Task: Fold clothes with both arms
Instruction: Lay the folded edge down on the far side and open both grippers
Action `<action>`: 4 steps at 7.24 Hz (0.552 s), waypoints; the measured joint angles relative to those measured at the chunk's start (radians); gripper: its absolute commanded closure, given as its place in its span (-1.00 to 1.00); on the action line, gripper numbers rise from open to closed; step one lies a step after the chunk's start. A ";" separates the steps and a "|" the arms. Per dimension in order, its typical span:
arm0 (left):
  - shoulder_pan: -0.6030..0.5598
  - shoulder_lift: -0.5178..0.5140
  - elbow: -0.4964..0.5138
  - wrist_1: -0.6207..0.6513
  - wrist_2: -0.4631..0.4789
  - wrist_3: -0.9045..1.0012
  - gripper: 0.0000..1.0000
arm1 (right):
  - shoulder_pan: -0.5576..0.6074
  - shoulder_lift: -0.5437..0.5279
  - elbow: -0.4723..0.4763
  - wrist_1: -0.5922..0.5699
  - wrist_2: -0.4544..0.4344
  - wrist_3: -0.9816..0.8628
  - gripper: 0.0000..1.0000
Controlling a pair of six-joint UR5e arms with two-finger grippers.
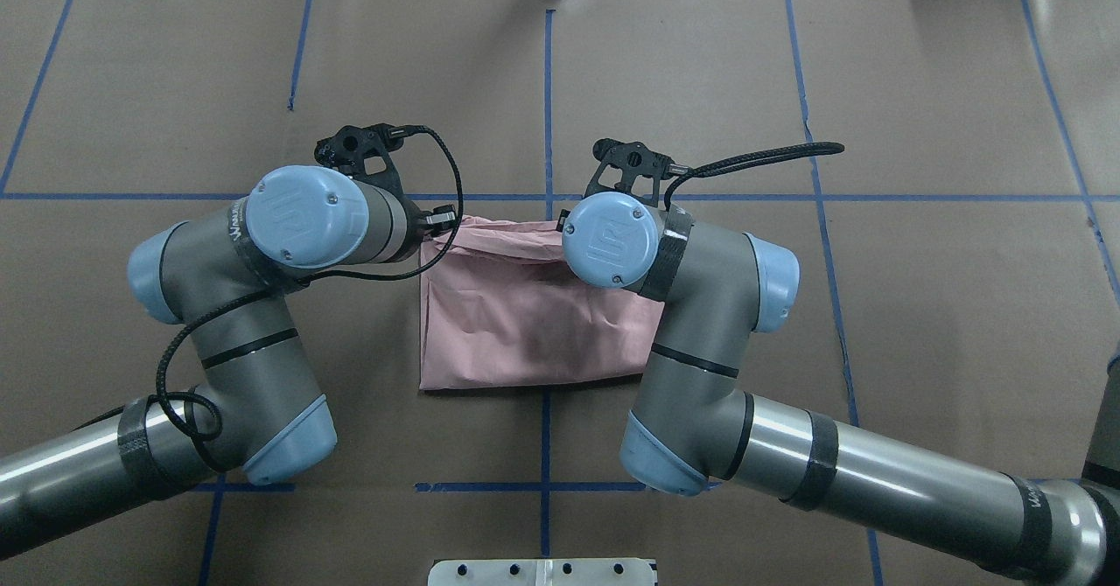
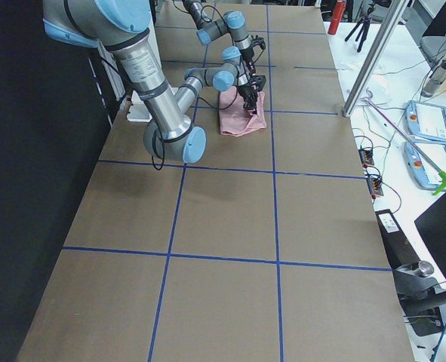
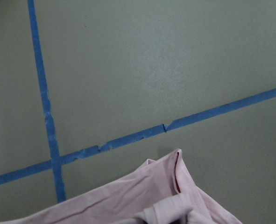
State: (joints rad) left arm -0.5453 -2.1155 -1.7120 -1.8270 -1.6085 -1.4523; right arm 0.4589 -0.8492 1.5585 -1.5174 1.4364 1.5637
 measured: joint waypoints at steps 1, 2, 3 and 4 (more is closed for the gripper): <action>0.000 -0.006 0.023 -0.013 0.000 0.004 1.00 | 0.001 0.005 -0.021 0.009 0.000 -0.003 1.00; -0.001 -0.011 0.045 -0.028 0.000 0.005 1.00 | 0.002 0.006 -0.033 0.013 0.000 -0.010 1.00; -0.001 -0.016 0.060 -0.040 -0.001 0.006 -0.98 | 0.003 0.007 -0.038 0.015 0.000 -0.025 -0.98; -0.001 -0.017 0.066 -0.045 -0.001 0.026 -1.00 | 0.006 0.007 -0.041 0.016 0.000 -0.059 -1.00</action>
State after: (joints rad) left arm -0.5465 -2.1322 -1.6461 -1.8717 -1.6095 -1.4261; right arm 0.4649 -0.8418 1.5173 -1.5018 1.4364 1.5045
